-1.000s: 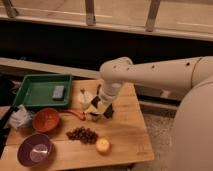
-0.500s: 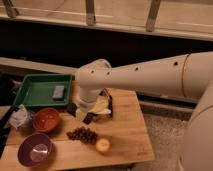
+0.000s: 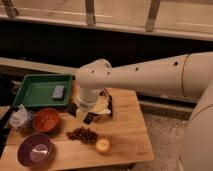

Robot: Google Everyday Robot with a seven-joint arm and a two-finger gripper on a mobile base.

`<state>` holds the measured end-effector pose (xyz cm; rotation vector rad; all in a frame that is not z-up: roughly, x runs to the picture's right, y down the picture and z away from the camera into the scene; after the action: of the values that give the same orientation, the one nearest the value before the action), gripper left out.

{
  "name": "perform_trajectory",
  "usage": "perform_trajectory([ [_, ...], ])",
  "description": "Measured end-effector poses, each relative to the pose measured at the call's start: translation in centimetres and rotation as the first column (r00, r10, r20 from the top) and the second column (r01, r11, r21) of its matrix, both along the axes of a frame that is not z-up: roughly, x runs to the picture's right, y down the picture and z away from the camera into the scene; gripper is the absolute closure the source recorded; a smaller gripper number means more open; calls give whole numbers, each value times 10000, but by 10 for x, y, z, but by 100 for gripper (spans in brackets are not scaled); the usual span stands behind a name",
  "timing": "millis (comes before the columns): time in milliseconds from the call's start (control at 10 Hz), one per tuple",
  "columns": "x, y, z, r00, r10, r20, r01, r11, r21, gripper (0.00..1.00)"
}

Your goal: Wipe purple bowl with eraser

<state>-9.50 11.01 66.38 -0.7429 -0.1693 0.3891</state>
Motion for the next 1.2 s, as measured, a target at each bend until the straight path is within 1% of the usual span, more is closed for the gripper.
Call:
perform_trajectory([
  [100,-9,6,2,9991,-306,299,309,9995,-100,100],
  [200,-24,12,1,9960,-638,619,648,9978,-145,100],
  [300,-43,19,-2,9899,-1043,958,1060,9943,-133,100],
  [400,-63,27,-7,9807,-1447,1312,1470,9891,-74,100],
  [500,-91,38,-15,9632,-1977,1823,2001,9798,51,100],
  [600,-111,46,-21,9460,-2373,2210,2392,9708,187,100],
  [800,-145,60,-33,9058,-3111,2876,3105,9493,487,100],
  [900,-167,69,-40,8762,-3527,3285,3508,9340,671,100],
  [1000,-178,74,-43,8588,-3754,3486,3725,9247,782,100],
  [1100,-195,80,-47,8329,-4066,3755,4015,9109,957,100],
  [1200,-211,85,-50,8104,-4307,3971,4241,8990,1095,100],
])
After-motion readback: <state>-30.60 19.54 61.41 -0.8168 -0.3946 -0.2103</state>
